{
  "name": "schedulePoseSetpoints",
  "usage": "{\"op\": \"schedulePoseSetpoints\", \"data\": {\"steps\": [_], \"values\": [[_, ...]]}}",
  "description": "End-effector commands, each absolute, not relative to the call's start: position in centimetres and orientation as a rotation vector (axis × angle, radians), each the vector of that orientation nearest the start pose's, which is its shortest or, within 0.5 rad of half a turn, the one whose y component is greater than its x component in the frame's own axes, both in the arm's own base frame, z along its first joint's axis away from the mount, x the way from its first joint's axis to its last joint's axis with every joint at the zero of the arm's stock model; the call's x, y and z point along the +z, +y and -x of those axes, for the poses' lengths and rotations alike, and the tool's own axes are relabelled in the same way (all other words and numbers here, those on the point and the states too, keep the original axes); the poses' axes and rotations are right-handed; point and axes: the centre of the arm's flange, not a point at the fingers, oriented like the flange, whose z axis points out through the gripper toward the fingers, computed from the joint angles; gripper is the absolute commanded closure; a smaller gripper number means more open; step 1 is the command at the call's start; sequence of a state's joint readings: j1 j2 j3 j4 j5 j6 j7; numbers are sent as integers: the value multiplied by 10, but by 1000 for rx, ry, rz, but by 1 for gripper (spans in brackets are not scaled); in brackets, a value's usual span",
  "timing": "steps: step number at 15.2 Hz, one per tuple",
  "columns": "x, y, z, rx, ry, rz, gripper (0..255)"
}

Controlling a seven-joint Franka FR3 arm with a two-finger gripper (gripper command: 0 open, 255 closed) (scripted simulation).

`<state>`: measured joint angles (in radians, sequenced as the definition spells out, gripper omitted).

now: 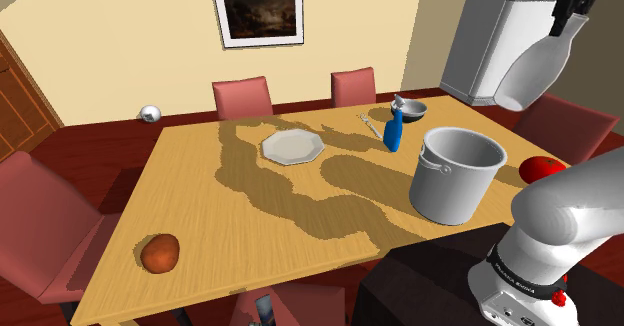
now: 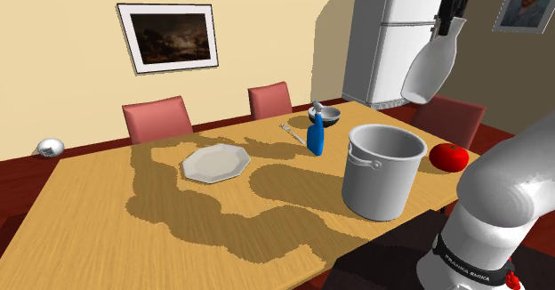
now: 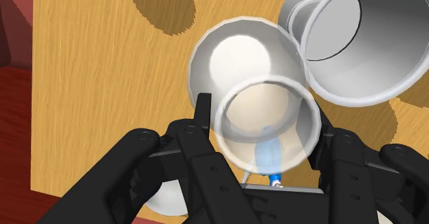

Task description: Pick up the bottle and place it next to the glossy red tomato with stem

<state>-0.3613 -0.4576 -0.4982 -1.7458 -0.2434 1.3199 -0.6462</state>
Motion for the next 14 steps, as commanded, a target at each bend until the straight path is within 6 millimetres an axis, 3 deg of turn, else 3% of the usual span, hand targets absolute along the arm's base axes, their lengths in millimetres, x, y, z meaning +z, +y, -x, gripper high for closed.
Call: {"op": "schedulePoseSetpoints", "data": {"steps": [1,14], "values": [[695,-360,-187,52,352,3123,255],[626,-360,-187,52,352,3123,255]]}}
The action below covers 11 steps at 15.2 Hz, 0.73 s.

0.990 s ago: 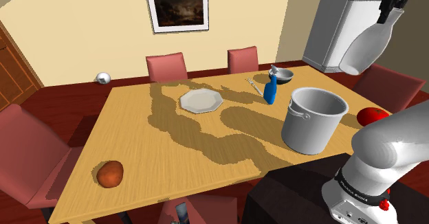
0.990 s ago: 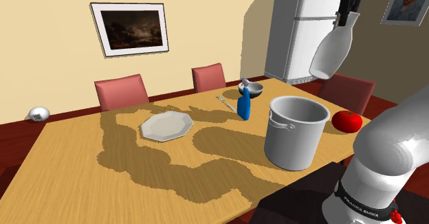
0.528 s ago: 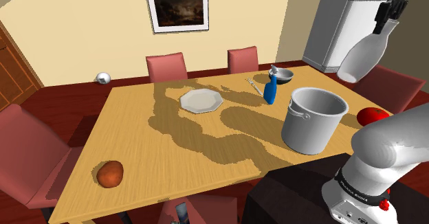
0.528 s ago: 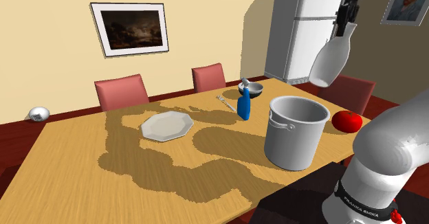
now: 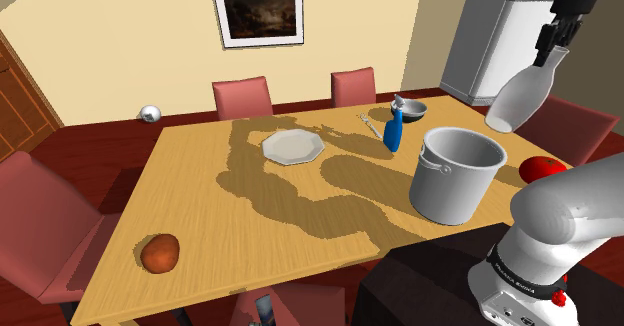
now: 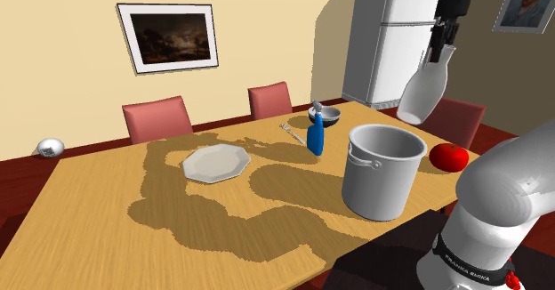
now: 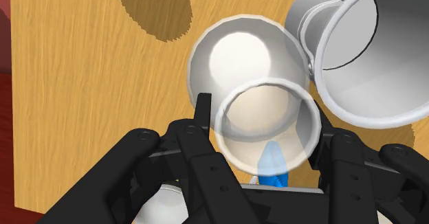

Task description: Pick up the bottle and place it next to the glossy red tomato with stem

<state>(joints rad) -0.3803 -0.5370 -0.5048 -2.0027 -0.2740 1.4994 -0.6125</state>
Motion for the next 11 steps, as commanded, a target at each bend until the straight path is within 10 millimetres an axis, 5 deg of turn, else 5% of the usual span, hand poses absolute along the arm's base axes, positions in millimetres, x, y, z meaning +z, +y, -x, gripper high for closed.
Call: {"op": "schedulePoseSetpoints", "data": {"steps": [1,11], "values": [[621,-360,-187,52,352,3123,255],[568,-360,-187,52,352,3123,255]]}}
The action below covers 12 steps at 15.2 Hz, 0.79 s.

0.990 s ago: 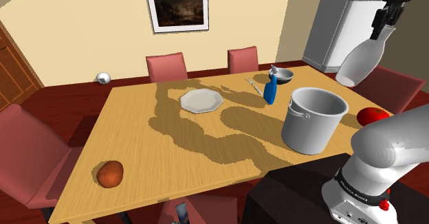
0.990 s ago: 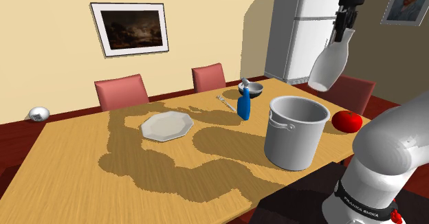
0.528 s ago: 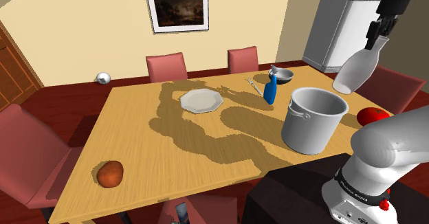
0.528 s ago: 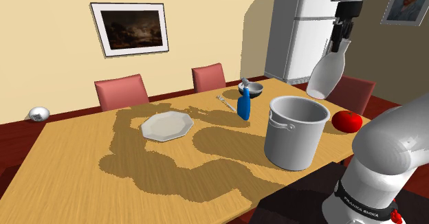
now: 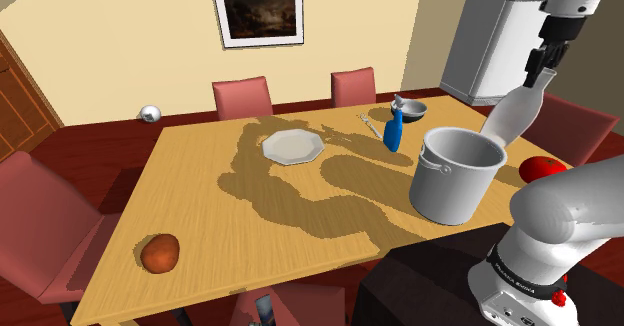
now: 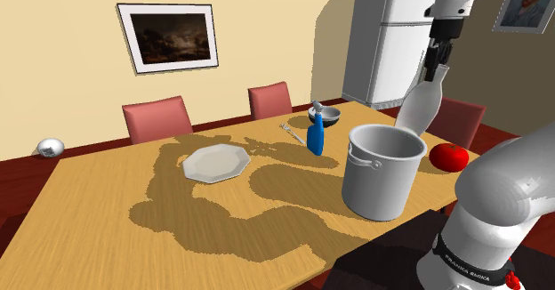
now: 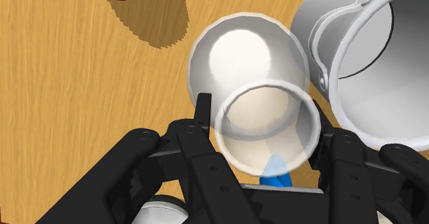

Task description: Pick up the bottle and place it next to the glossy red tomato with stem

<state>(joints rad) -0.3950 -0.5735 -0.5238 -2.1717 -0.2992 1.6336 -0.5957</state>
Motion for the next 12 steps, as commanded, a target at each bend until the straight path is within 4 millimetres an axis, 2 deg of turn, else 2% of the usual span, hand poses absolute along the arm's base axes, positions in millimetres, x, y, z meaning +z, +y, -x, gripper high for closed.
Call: {"op": "schedulePoseSetpoints", "data": {"steps": [1,12], "values": [[563,-360,-187,52,352,3123,255],[505,-360,-187,52,352,3123,255]]}}
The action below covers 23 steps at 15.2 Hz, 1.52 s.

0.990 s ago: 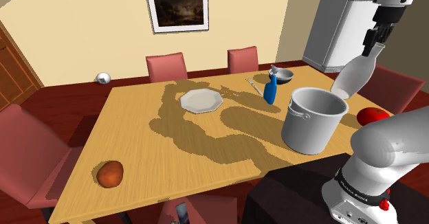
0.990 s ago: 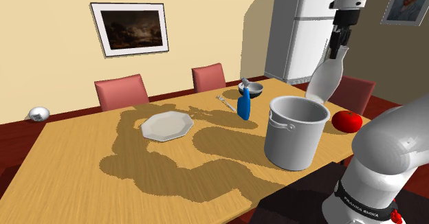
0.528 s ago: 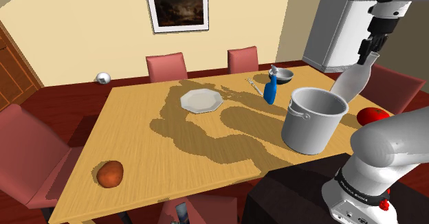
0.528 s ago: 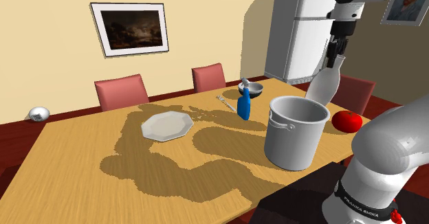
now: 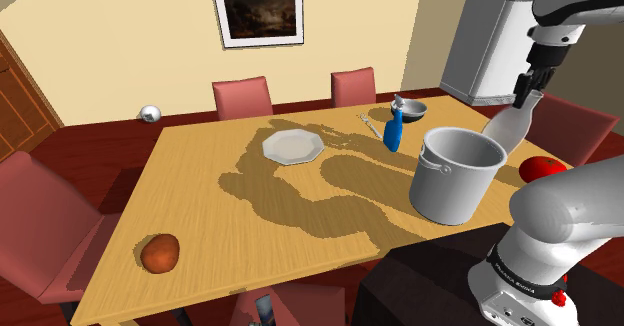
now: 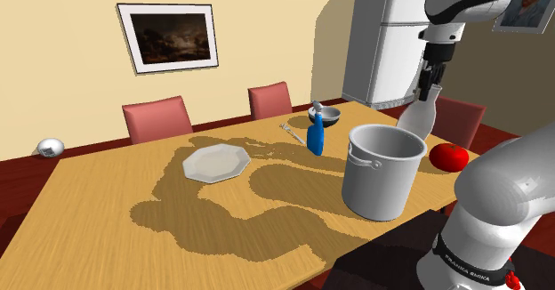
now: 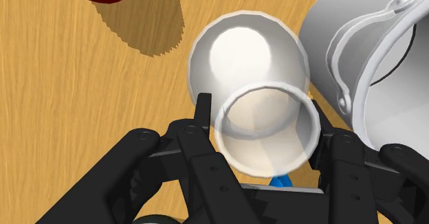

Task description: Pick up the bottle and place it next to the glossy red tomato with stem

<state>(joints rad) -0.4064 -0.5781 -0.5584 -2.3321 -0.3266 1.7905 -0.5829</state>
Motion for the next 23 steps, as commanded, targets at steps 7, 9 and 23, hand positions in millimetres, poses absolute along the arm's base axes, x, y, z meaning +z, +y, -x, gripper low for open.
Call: {"op": "schedulePoseSetpoints", "data": {"steps": [7,9,23], "values": [[468,-360,-187,52,352,3123,255],[457,-360,-187,52,352,3123,255],[402,-360,-187,52,352,3123,255]]}}
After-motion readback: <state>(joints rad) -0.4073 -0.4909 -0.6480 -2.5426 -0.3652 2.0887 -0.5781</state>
